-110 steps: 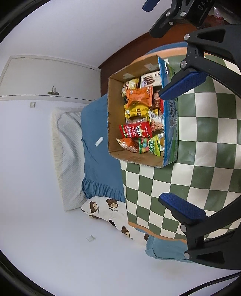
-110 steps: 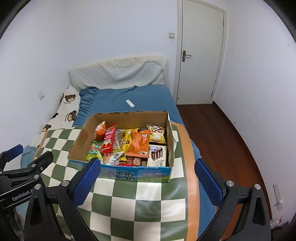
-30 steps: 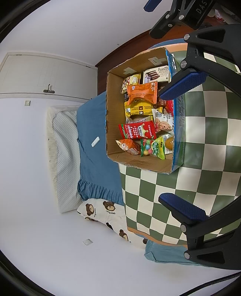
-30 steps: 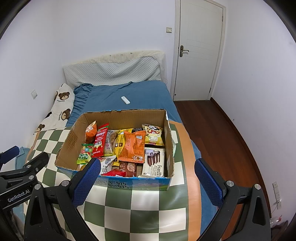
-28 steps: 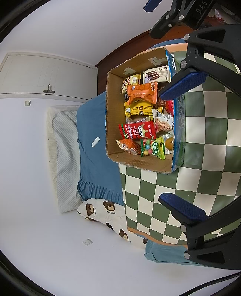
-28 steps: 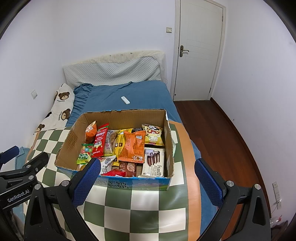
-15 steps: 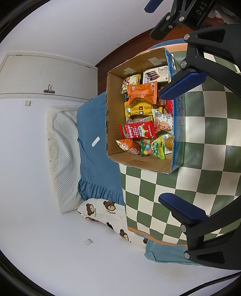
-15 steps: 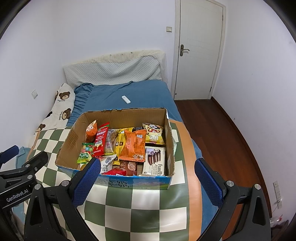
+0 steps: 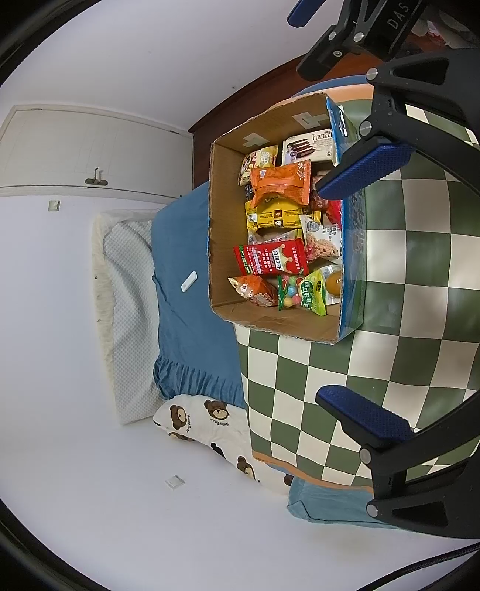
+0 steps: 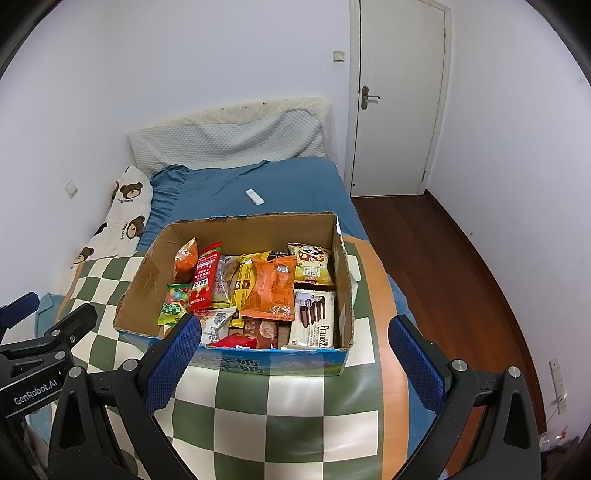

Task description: Organize snacks

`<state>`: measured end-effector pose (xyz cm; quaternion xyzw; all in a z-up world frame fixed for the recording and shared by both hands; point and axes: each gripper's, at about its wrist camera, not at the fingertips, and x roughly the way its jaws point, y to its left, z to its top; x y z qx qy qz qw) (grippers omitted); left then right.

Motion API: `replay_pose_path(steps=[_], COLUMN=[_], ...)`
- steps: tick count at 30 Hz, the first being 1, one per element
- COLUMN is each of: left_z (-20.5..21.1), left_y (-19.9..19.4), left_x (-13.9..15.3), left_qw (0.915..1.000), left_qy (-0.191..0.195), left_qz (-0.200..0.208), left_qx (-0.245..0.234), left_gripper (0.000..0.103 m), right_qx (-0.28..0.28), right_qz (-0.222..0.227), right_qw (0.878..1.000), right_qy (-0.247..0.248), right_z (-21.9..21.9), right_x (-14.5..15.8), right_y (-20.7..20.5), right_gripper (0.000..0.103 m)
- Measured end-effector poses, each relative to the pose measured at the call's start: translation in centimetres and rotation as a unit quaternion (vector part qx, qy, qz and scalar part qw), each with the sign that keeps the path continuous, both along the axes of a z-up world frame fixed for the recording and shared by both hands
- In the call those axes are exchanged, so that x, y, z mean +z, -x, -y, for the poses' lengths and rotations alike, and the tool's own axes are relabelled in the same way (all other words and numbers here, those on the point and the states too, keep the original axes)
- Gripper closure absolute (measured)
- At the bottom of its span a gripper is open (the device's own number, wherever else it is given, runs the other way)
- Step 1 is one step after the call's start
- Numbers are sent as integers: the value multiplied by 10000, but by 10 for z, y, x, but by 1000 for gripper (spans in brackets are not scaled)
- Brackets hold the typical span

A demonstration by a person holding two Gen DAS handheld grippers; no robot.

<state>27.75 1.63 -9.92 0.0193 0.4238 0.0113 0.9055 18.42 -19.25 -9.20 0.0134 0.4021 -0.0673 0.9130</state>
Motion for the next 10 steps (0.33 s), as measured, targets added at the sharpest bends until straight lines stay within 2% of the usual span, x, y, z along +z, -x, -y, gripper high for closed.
replay_pose_path(steps=[10], left_z=[-4], left_y=[3], left_x=[-2], left_qw=[10000], left_qy=[0], left_qz=[36], left_qx=[10], left_gripper=[0], right_qx=[-24], right_qz=[-23], right_qw=[10000], right_qy=[-8], right_z=[0], right_x=[-3], right_y=[0], right_gripper=[0])
